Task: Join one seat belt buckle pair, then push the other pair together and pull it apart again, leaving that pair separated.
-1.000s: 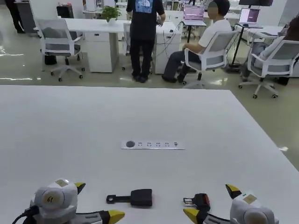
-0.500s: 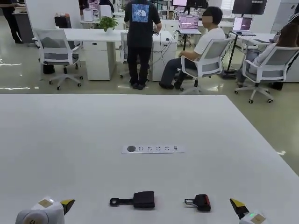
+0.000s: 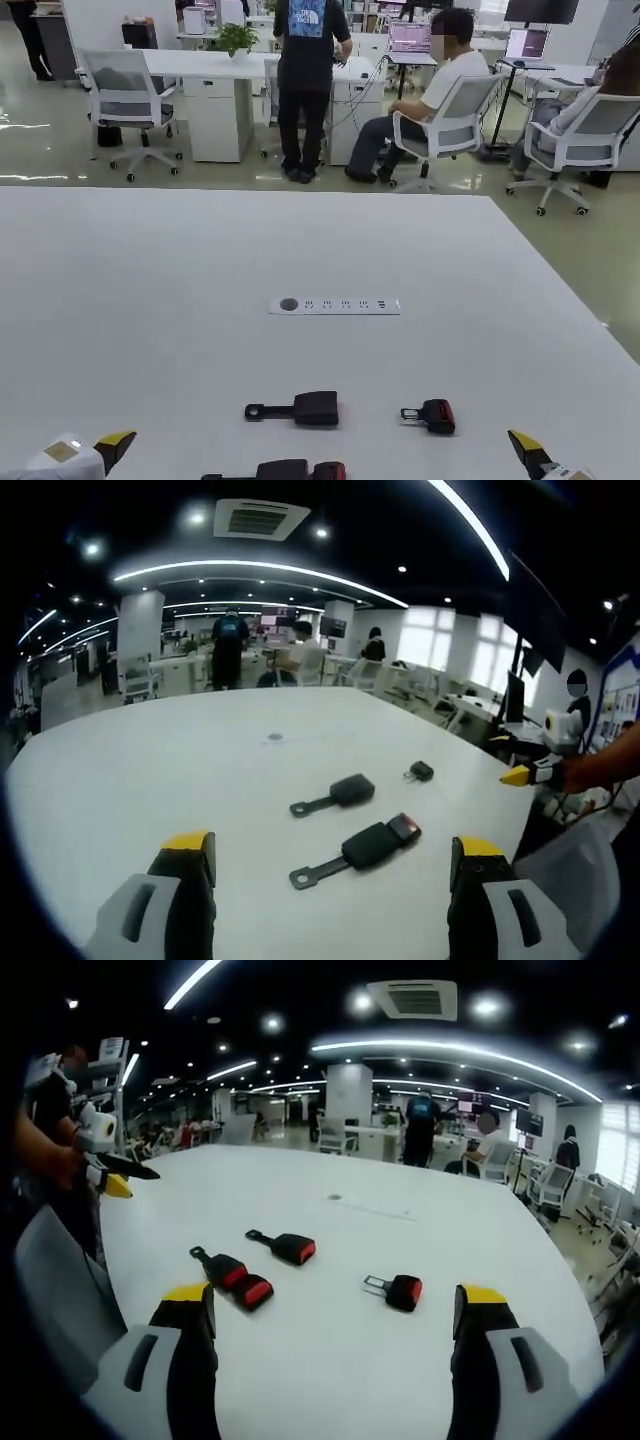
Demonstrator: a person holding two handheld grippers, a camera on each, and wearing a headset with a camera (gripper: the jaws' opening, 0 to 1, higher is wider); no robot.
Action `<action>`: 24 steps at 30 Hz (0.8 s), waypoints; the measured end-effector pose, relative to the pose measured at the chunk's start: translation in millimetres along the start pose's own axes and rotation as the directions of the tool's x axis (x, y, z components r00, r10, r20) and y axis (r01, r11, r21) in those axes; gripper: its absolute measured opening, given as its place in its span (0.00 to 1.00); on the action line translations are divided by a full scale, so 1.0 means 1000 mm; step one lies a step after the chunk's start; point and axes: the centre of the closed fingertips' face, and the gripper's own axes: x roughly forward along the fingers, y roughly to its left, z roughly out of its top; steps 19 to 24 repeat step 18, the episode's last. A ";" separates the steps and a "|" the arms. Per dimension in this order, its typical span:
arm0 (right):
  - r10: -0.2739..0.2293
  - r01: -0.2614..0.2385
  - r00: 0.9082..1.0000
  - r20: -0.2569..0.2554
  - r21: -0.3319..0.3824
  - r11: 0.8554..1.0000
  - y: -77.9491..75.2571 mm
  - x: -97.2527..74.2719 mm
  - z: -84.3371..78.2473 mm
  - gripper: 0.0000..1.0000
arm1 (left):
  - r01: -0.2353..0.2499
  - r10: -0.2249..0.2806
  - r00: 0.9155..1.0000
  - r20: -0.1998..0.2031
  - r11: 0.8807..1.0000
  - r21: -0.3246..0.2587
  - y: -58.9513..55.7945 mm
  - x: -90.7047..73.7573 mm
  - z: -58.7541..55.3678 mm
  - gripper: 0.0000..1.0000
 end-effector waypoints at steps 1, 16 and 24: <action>0.001 -0.001 1.000 -0.001 -0.004 1.000 0.001 -0.001 -0.001 1.00 | -0.001 0.001 1.000 0.000 1.000 -0.001 0.000 -0.001 -0.001 1.00; -0.005 0.004 0.999 -0.037 -0.018 1.000 0.005 -0.022 -0.024 1.00 | 0.010 -0.011 1.000 -0.024 1.000 -0.024 -0.003 -0.015 -0.018 1.00; -0.009 0.008 0.999 -0.032 -0.009 1.000 0.004 -0.023 -0.023 1.00 | 0.013 -0.013 1.000 -0.024 1.000 -0.020 -0.005 -0.015 -0.017 1.00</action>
